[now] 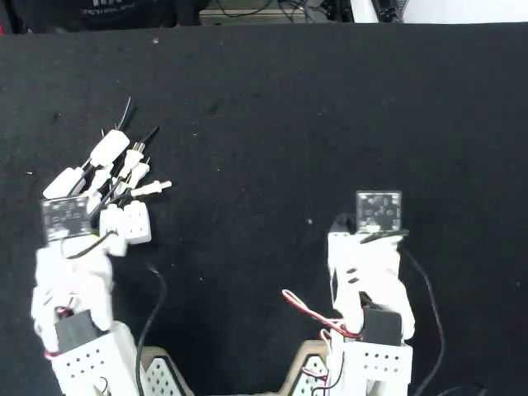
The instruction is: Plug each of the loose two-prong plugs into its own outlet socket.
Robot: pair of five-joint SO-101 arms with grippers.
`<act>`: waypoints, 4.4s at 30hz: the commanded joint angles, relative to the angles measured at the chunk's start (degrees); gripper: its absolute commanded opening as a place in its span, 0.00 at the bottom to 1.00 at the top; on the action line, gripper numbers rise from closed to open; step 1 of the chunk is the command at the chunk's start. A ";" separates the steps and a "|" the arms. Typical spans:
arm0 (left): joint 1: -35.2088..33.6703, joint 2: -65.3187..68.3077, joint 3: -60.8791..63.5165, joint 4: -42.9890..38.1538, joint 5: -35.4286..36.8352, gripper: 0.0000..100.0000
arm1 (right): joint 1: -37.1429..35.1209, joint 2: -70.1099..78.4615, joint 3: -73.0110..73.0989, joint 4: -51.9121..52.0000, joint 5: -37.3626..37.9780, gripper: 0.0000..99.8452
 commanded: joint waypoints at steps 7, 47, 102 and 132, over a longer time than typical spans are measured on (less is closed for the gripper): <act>-9.98 -0.62 -9.54 -9.14 -4.57 0.03 | 0.97 -5.41 -19.30 -5.01 5.63 0.01; 17.89 71.21 -47.43 10.73 9.14 0.28 | -17.23 41.80 -25.98 -20.57 -4.66 0.09; 41.98 82.37 -57.36 17.85 21.10 0.03 | -14.07 41.80 -17.63 -26.99 -4.57 0.08; 28.44 84.13 -44.18 4.13 8.26 0.21 | -12.75 41.89 -16.40 -30.15 -4.22 0.09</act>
